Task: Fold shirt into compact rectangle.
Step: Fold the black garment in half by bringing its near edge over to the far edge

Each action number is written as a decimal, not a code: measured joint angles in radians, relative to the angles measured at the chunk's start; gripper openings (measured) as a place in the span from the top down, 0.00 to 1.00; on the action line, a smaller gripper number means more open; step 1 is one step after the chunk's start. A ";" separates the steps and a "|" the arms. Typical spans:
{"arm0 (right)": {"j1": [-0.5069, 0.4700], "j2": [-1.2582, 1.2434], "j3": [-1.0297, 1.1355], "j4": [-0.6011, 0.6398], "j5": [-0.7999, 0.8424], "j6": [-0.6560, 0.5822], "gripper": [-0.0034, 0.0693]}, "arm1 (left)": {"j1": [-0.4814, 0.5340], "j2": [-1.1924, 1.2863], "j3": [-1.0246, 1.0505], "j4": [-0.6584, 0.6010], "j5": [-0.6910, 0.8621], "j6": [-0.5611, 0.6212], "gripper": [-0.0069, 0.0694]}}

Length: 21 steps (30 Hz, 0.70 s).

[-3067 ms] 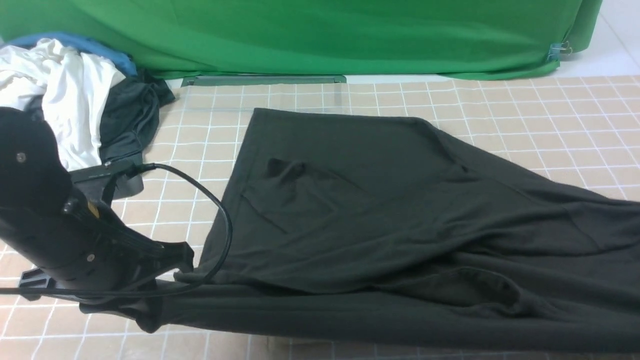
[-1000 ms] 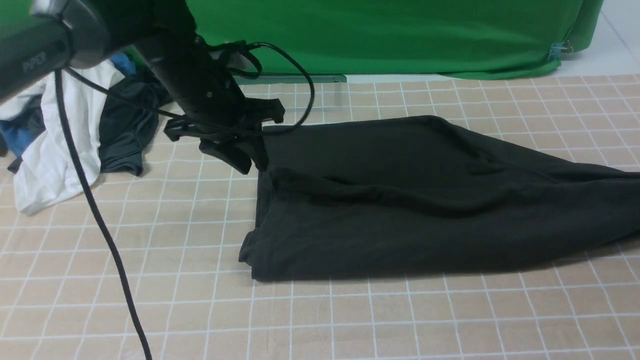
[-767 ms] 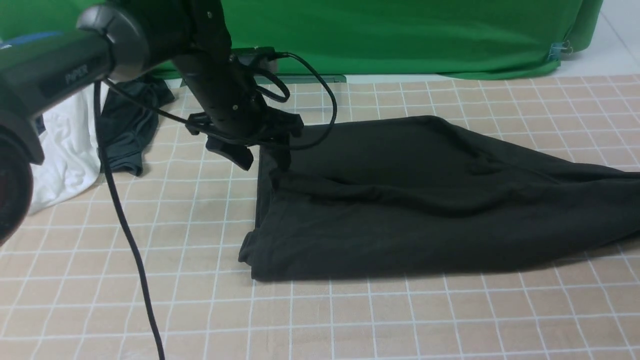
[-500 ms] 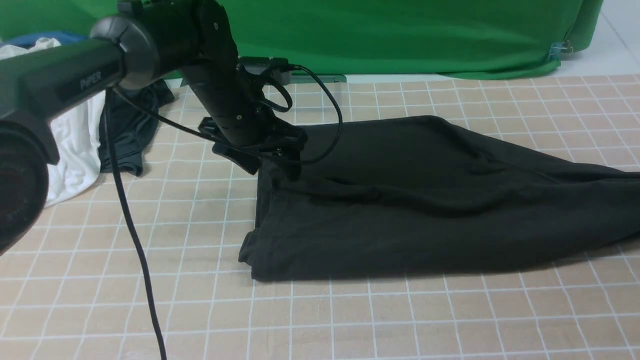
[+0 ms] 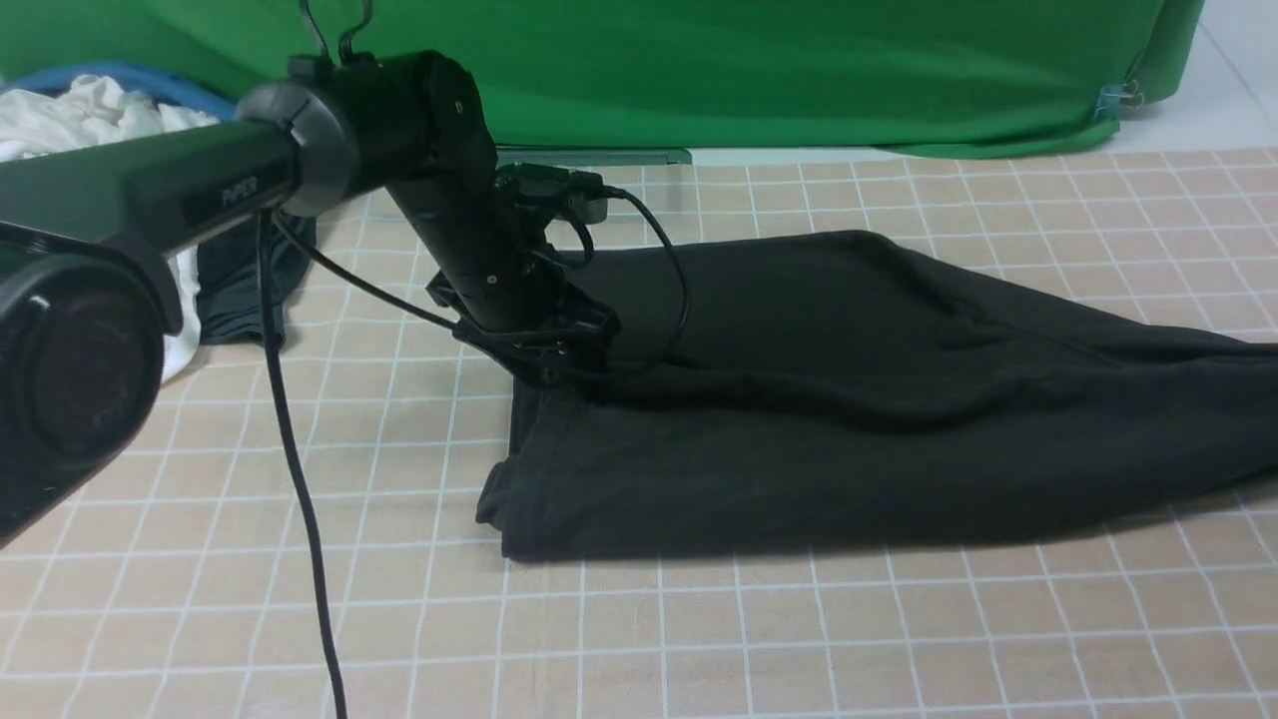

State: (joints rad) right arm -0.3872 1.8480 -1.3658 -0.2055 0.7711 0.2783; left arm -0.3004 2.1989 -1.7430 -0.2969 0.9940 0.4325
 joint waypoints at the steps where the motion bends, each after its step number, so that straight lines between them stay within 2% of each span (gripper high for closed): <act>1: 0.000 0.000 0.000 0.000 0.000 0.000 0.82 | 0.000 0.001 0.000 -0.002 -0.019 0.006 0.36; 2: 0.000 0.000 0.000 0.000 0.000 0.000 0.82 | 0.000 0.001 0.000 -0.005 -0.032 0.010 0.43; 3: 0.000 0.000 0.000 0.000 0.000 0.000 0.82 | 0.000 0.001 0.000 -0.006 -0.034 0.010 0.46; 6: 0.000 0.000 0.000 0.000 0.000 0.000 0.82 | 0.000 0.001 0.000 -0.008 -0.045 0.014 0.72; 8: 0.000 0.000 0.000 0.000 0.000 0.000 0.82 | 0.000 0.001 0.000 -0.017 -0.044 0.014 0.84; 10: 0.000 0.000 0.000 0.000 0.000 0.000 0.82 | 0.001 -0.001 0.000 -0.022 -0.038 0.010 0.87; 16: 0.000 0.000 0.000 0.000 -0.001 0.000 0.82 | 0.038 -0.039 -0.055 -0.034 -0.037 -0.067 0.88; 21: 0.000 0.000 0.000 0.000 -0.022 0.017 0.82 | 0.086 -0.044 -0.124 -0.129 -0.099 -0.092 0.88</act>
State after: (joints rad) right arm -0.3872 1.8480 -1.3658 -0.2055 0.7486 0.2951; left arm -0.2145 2.1550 -1.8671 -0.4257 0.8945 0.3401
